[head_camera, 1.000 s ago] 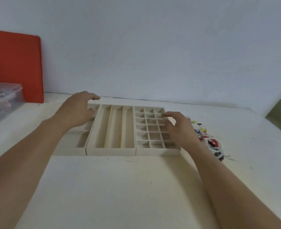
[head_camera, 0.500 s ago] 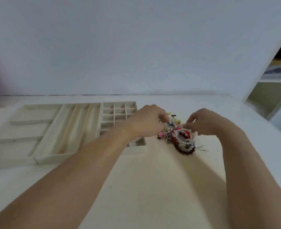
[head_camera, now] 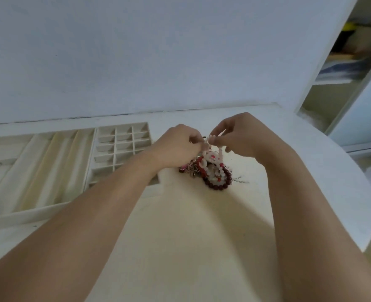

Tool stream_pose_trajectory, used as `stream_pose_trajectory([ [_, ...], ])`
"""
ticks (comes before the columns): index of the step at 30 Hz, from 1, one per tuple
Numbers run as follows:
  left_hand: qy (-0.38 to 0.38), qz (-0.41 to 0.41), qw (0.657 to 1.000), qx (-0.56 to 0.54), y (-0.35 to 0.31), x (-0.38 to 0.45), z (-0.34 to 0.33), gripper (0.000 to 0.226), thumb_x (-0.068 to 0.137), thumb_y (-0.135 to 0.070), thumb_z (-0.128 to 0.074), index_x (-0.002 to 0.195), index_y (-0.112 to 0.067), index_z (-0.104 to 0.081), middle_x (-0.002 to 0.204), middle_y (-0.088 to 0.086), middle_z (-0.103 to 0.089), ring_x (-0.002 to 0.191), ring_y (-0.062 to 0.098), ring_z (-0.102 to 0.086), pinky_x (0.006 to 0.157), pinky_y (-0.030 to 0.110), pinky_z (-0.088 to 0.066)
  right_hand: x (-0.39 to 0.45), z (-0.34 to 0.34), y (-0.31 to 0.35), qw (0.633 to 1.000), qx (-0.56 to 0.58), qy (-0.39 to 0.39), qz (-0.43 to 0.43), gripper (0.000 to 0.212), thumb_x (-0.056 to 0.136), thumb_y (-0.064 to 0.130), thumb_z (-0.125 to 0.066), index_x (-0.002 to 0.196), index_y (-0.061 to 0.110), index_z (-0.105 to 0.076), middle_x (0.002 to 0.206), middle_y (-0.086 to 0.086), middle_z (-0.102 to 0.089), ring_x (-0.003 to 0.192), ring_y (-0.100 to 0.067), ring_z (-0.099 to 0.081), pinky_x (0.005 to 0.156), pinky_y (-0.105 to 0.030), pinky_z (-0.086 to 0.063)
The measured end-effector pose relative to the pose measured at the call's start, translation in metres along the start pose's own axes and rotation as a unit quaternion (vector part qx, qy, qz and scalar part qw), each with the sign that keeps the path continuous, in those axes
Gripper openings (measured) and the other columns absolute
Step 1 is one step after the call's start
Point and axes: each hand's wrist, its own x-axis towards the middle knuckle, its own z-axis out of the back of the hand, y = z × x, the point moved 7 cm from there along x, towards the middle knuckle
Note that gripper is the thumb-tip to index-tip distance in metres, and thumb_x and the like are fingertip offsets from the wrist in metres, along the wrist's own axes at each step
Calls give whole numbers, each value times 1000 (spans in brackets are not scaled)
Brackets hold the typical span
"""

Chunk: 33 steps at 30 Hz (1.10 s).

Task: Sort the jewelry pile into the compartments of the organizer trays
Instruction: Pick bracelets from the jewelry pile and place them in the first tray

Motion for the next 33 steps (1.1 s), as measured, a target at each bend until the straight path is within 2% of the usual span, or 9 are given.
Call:
stream_pose_trajectory([
  [4,-36,38,993,-106,1,-1,14,29,101,-33,-54,94,-10,-71,99,7,-72,87,26,-65,72,30,-47,-1,8,-4,995,90,-45,-12,17,91,38,-71,88,22,-75,78,4,-74,62,-9,-63,62,-26,-52],
  [7,-78,50,976,-197,4,0,23,24,96,-24,-56,91,-6,-71,91,4,-76,80,22,-66,85,45,-54,3,9,-12,997,62,-45,-31,18,97,34,-64,91,19,-74,81,2,-75,66,-12,-64,59,-24,-49],
  [12,-82,68,957,-269,10,0,26,17,100,-21,-53,91,-12,-65,84,1,-78,86,21,-71,82,34,-56,-1,-12,-16,991,-82,89,-50,24,81,46,-80,86,23,-77,78,4,-74,71,-12,-66,57,-24,-45],
  [15,-91,73,953,-281,11,-1,30,17,100,-20,-51,94,-10,-64,84,3,-78,89,24,-73,84,34,-56,-5,-21,-14,980,-149,122,-49,24,74,46,-85,86,27,-78,76,9,-68,71,-8,-61,58,-24,-41],
  [22,-101,81,955,-267,20,-9,38,16,99,-19,-56,93,-7,-64,65,0,-68,57,10,-64,65,27,-52,-6,-34,-12,962,-221,159,-34,11,85,37,-77,86,26,-75,72,12,-56,68,-5,-51,55,-23,-36],
  [25,-108,74,958,-255,21,-11,46,18,99,-22,-59,95,-5,-66,69,0,-69,59,15,-61,66,28,-52,-5,-27,-9,979,-142,148,-14,16,83,41,-79,75,27,-75,68,13,-59,68,-7,-53,64,-27,-42],
  [28,-120,58,956,-260,16,-20,60,21,99,-21,-62,101,-1,-67,73,2,-69,57,14,-59,62,26,-51,-7,-23,2,988,-7,154,34,21,86,39,-77,83,19,-77,85,-6,-72,77,-16,-61,73,-33,-50],
  [31,-145,42,950,-273,16,-36,80,17,97,-18,-65,100,-1,-68,74,3,-69,56,12,-60,56,21,-50,-10,-26,17,974,143,157,83,21,96,21,-67,97,-1,-67,99,-14,-74,91,-26,-69,82,-38,-55],
  [33,-159,45,946,-280,25,-50,93,15,96,-16,-67,101,-2,-68,78,5,-71,62,15,-63,59,21,-54,-12,-32,26,953,242,160,90,15,100,14,-59,97,-1,-58,102,-15,-74,98,-34,-72,83,-43,-59],
])
